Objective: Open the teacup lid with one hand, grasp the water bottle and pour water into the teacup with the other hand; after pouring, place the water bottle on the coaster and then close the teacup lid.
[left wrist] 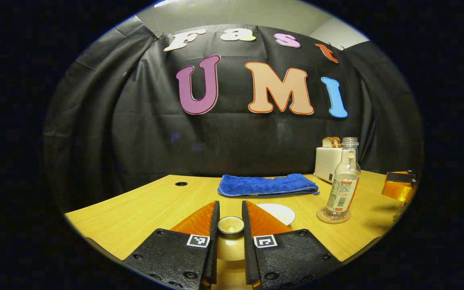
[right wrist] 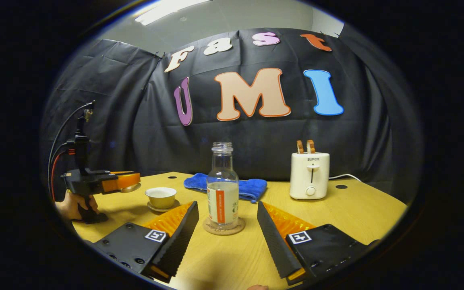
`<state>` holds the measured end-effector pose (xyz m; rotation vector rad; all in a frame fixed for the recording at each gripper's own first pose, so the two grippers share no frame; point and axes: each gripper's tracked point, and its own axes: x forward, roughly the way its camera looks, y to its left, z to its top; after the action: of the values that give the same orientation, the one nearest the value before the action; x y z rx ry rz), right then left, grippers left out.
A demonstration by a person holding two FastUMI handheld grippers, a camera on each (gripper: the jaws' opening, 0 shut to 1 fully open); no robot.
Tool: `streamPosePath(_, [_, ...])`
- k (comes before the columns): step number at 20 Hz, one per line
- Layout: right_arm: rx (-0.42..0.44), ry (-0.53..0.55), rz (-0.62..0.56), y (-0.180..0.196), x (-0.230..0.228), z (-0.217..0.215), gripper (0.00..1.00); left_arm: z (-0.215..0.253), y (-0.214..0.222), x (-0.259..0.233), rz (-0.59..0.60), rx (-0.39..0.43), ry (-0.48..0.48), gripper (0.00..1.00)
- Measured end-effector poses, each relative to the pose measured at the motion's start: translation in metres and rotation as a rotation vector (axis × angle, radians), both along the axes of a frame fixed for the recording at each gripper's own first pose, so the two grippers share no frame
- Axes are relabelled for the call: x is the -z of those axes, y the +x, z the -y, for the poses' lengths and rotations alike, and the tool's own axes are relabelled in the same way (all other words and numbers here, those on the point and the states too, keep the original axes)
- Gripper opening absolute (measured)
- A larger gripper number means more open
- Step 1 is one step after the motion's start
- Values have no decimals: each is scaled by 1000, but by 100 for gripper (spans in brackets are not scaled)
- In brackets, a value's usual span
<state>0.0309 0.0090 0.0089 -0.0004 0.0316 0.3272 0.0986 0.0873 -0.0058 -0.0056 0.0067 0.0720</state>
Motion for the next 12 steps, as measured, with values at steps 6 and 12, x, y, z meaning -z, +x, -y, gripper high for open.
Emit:
streamPosePath(6, [-7,1,0,-11,0,11,86,16,28,0,-6,24,31,25])
streamPosePath(12, [1,0,0,-13,-1,16,86,36,57,11,-88,52,103,26])
